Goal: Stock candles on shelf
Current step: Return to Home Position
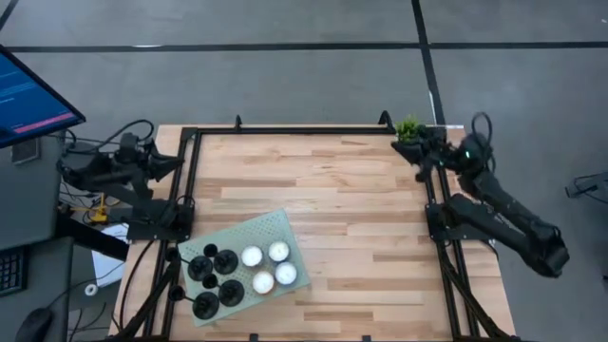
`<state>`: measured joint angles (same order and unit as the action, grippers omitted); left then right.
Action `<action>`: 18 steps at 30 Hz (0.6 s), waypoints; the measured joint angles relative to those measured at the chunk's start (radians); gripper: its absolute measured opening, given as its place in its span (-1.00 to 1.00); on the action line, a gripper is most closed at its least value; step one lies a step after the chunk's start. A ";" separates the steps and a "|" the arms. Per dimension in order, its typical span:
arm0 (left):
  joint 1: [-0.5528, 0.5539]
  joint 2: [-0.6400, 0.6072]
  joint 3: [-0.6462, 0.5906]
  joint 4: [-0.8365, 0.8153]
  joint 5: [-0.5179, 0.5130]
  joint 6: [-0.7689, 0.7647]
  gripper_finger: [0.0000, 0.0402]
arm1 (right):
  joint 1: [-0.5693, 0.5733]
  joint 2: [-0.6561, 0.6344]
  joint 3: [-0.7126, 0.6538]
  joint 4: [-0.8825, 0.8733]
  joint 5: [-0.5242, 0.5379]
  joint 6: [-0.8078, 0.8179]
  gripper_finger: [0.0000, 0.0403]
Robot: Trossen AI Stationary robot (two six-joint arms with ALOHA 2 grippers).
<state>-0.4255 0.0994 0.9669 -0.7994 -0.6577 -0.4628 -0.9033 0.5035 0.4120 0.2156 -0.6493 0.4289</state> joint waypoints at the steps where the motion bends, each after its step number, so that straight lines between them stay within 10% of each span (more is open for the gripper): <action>1: 0.000 -0.017 -0.016 0.000 0.000 -0.009 -0.99 | 0.021 -0.041 -0.037 0.033 0.008 0.042 -0.98; 12: -0.041 -0.098 -0.124 -0.036 0.024 -0.069 -0.99 | 0.478 -0.494 -0.166 -0.053 0.440 0.166 -1.00; 18: -0.045 -0.099 -0.243 0.029 0.016 -0.052 -1.00 | 0.744 -0.455 -0.179 -0.150 0.717 0.139 -1.00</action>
<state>-0.4706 0.0009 0.7234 -0.7703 -0.6417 -0.5152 -0.1589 0.0483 0.2334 0.0652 0.0672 0.5679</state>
